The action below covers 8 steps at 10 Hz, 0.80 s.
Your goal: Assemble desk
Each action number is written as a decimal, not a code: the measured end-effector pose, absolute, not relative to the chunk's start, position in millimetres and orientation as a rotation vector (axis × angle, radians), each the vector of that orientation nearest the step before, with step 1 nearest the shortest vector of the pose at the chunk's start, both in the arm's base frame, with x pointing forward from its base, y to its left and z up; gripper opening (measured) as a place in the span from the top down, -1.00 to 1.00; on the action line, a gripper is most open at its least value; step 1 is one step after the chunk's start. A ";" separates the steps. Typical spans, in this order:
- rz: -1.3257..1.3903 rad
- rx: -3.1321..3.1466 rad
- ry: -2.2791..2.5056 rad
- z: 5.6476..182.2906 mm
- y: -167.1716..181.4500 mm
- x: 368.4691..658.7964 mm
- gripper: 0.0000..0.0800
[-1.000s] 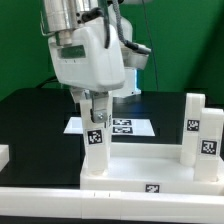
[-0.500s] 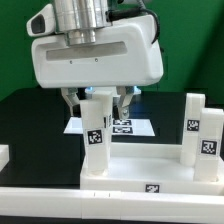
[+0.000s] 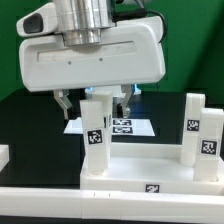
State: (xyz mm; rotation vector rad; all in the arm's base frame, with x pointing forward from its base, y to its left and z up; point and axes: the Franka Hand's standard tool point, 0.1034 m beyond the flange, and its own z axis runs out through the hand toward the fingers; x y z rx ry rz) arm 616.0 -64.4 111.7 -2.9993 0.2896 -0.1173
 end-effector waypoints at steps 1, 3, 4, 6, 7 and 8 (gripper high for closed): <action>-0.116 -3.030 0.150 110.6 -65.5 615.4 -0.62; -0.121 -3.055 -0.025 110.5 -66.4 615.3 -0.62; -0.132 -3.059 -0.075 110.8 -66.9 616.1 -0.56; -0.132 -3.059 -0.072 110.7 -67.1 616.1 -0.10; -0.132 -3.059 -0.072 110.7 -67.0 616.1 -0.10; -0.132 -3.059 -0.072 110.6 -67.0 616.1 0.29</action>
Offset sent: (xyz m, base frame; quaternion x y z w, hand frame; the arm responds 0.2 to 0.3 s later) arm -0.0034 -0.0006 0.0028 -0.0274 0.0219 -0.2070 0.9777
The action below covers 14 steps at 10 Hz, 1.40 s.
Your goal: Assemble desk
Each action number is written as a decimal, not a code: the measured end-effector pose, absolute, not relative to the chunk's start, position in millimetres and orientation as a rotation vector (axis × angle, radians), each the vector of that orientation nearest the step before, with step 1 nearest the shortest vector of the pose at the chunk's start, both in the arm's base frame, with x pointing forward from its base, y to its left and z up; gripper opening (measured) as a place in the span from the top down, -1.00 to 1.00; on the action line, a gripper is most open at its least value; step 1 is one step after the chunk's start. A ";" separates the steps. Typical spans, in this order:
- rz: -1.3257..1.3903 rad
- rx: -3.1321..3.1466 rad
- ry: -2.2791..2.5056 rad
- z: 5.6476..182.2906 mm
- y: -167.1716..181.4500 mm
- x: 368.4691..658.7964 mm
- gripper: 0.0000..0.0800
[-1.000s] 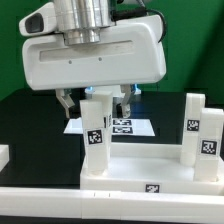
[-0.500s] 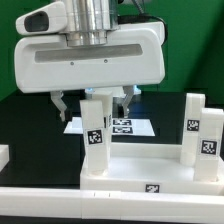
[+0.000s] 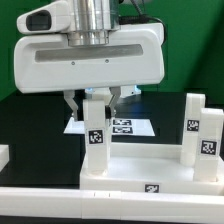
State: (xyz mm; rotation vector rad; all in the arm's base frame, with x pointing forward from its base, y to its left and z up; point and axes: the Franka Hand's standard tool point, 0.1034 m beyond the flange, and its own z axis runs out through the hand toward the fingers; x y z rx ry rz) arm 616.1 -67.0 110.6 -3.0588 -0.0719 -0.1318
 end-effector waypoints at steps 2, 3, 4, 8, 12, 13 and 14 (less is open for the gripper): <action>-0.131 -3.059 -0.059 110.6 -67.1 616.1 0.28; -0.130 -3.056 -0.013 110.6 -66.7 616.1 0.28; -0.123 -3.047 0.144 110.4 -66.6 616.1 0.28; -0.092 -2.909 0.878 108.1 -64.4 616.9 0.28; -0.069 -2.621 1.524 107.8 -60.1 619.8 0.28; -0.059 -2.520 1.670 107.6 -60.5 620.1 0.28; -0.054 -2.464 1.747 107.5 -60.8 620.5 0.28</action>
Offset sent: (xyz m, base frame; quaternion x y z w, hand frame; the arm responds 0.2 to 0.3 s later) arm -0.0033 0.0033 -0.0019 0.0152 -0.0146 0.1955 0.9805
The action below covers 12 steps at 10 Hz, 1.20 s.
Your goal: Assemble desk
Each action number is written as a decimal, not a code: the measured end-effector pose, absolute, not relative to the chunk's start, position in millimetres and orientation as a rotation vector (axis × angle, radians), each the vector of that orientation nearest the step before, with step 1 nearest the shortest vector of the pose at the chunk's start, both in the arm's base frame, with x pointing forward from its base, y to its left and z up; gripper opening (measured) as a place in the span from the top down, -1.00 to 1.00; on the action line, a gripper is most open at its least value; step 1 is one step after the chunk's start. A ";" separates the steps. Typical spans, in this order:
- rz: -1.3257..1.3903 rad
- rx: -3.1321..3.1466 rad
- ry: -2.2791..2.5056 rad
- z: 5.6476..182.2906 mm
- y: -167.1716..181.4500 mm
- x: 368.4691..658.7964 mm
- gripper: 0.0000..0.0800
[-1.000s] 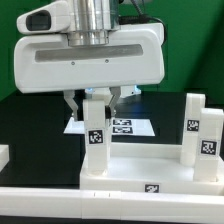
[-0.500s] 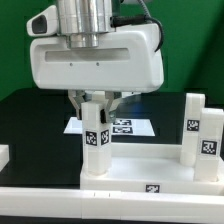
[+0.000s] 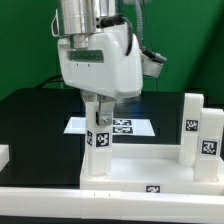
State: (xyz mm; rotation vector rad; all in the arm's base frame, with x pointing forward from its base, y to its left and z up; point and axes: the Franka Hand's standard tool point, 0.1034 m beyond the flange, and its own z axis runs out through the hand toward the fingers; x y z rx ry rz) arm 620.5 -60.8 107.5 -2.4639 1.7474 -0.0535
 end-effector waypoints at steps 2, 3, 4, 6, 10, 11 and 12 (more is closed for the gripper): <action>-0.044 -2.394 1.826 107.4 -61.2 620.5 0.28; -0.045 -2.416 1.797 107.3 -60.8 620.5 0.05; -0.045 -2.443 1.762 107.1 -60.8 620.0 0.05; -0.028 -2.476 1.727 105.3 -62.5 616.5 -0.38; -0.067 -2.803 1.151 105.7 -60.1 617.1 -0.62; -0.081 -2.889 0.954 106.6 -58.1 618.2 -0.62; -0.090 -2.949 0.788 107.4 -57.9 619.1 -0.62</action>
Offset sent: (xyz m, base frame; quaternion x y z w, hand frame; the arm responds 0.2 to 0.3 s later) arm 0.0000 0.0000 0.0000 0.0000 0.0000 -0.0650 0.9979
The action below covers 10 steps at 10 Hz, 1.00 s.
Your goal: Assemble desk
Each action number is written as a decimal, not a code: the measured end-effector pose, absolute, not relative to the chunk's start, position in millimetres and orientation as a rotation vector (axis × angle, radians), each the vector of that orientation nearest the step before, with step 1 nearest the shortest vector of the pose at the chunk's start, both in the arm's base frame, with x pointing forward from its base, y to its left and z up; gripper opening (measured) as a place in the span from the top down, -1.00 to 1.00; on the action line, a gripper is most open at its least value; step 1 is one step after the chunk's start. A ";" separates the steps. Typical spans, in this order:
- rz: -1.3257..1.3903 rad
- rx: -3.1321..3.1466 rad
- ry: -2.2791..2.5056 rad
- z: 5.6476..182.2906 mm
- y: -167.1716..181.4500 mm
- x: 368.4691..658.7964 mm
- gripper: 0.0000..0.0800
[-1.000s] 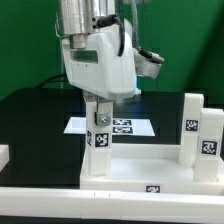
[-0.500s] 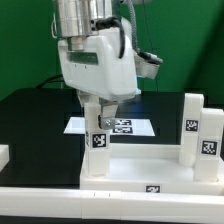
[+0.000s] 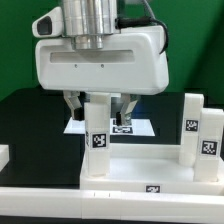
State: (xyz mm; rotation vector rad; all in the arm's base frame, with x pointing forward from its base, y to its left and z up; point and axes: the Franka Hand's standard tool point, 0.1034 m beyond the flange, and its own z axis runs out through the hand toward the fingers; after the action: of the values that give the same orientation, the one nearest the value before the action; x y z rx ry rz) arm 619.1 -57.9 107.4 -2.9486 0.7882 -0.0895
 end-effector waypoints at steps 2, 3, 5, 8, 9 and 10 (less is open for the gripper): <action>-0.111 -3.041 0.462 109.6 -58.3 622.7 -0.62; -0.112 -3.071 0.320 108.6 -57.8 622.7 -0.62; -0.114 -3.097 0.071 107.3 -58.1 622.1 -0.62; -0.120 -3.109 -0.155 107.5 -56.0 622.9 -0.62; -0.128 -3.106 -0.255 107.2 -56.7 623.0 -0.62; -0.128 -3.106 -0.236 107.1 -56.6 623.0 -0.37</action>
Offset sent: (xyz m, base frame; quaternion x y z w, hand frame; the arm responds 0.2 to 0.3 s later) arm 0.0059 -0.0017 -0.0022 -0.0307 -0.0054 -0.2149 0.9761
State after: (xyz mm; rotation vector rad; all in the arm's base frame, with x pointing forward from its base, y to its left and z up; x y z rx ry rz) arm 623.0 -56.6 107.1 -3.1065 -0.2357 -0.1275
